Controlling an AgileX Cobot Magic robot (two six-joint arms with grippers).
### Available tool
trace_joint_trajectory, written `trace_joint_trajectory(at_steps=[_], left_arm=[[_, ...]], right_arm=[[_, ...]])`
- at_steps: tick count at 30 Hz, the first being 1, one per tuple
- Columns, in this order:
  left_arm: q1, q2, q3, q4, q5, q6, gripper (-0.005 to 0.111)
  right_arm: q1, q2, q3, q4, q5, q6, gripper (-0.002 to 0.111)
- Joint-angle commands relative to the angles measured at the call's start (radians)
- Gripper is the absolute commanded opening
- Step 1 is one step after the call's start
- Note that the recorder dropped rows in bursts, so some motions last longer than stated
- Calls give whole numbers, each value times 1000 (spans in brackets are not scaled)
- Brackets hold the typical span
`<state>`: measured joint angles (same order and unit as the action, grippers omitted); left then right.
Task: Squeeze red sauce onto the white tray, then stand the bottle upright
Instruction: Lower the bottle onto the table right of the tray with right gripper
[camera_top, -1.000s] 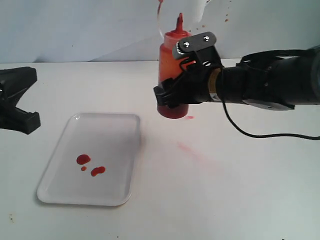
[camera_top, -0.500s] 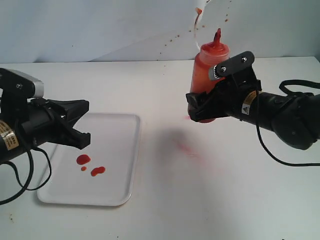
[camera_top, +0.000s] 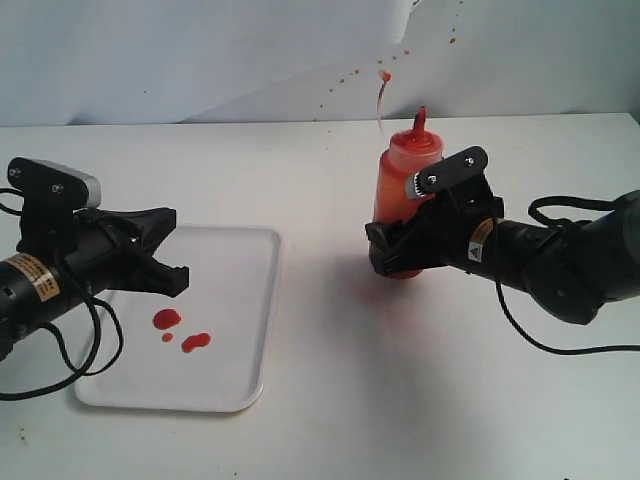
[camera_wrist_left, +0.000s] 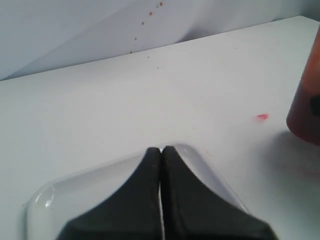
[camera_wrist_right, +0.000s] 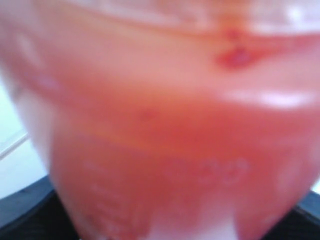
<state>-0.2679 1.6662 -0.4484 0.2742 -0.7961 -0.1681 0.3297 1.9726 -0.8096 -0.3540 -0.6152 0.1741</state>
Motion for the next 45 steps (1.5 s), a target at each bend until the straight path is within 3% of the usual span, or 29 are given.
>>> trace_joint_trajectory(at_steps=[1,9,14,21,45], left_arm=[[1,33,2,-33,-38,22,0],[1,77,2,-40,-106,160,0],[1,119,2,-143,-111,288,0],[1,174,0,-212,-154,304,0],[1,206,0,-212,-214,300,0]], right_arm=[[1,7,-5,-56,-56,-9,0],[1,24,-5,-152,-63,-5,0],[1,24,-5,-164,-55,-5,0],[1,22,0,-458,-55,55,0],[-2,22,68,-332,-14,-8,0]])
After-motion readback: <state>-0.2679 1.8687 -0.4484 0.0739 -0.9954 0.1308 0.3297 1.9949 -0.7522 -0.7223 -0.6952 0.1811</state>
